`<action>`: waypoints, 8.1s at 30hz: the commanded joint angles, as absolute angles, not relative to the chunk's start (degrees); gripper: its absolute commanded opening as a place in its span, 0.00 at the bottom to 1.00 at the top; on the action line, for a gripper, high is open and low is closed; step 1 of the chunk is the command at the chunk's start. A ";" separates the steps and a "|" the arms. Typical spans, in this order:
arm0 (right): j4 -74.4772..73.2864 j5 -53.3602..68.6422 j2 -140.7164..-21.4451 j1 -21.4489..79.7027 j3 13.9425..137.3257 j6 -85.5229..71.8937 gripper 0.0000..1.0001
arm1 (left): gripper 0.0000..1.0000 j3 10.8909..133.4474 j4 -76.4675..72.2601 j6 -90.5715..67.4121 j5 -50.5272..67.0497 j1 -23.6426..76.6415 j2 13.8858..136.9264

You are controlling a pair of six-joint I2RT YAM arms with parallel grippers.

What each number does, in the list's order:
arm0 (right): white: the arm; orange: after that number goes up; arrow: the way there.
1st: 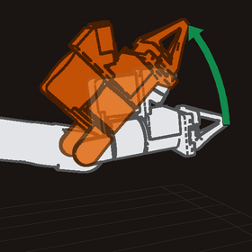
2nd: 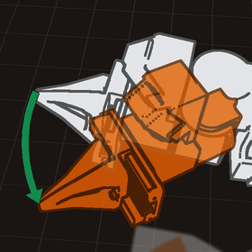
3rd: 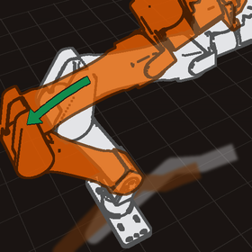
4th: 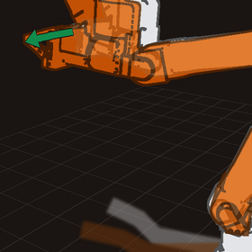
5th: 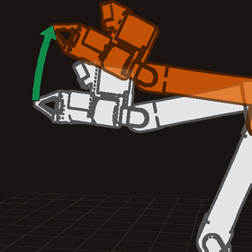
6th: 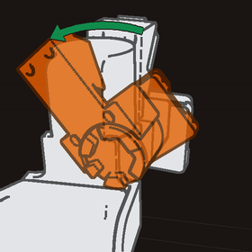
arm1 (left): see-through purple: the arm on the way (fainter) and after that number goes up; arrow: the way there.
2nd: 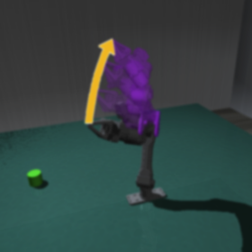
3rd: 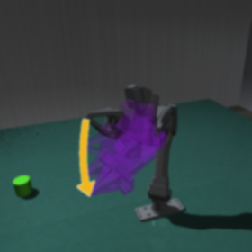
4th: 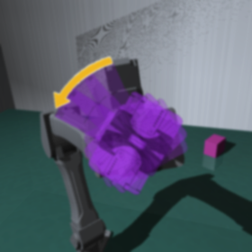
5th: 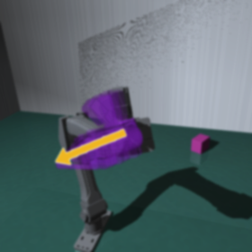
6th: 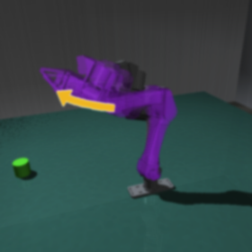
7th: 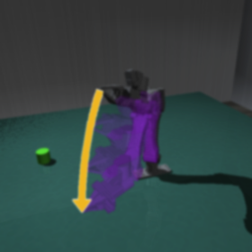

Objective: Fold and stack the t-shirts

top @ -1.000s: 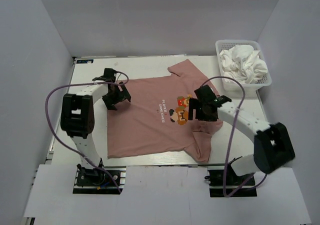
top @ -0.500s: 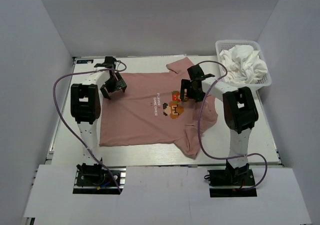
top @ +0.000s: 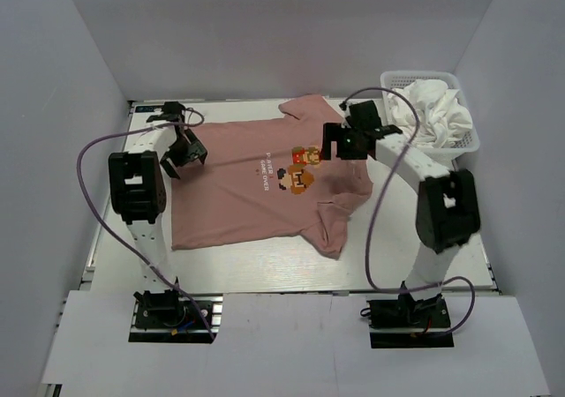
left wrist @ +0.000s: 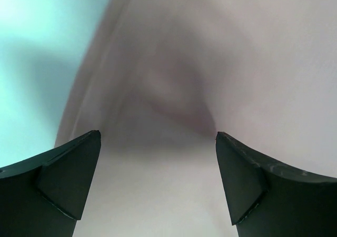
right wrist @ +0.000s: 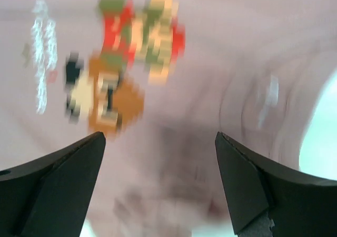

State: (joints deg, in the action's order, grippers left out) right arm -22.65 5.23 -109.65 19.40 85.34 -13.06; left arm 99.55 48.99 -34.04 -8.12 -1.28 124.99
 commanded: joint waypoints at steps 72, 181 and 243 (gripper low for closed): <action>-25.74 -10.62 -106.95 24.00 76.46 -25.48 0.90 | 1.00 92.80 43.42 -30.85 -13.10 2.20 115.47; -47.37 -16.60 -66.18 57.75 45.25 -38.67 0.00 | 0.00 52.01 49.83 -52.04 -13.35 -3.78 76.45; -23.40 -6.68 -100.19 16.18 70.59 -10.91 0.90 | 1.00 85.08 38.68 -40.26 -2.56 -2.11 110.21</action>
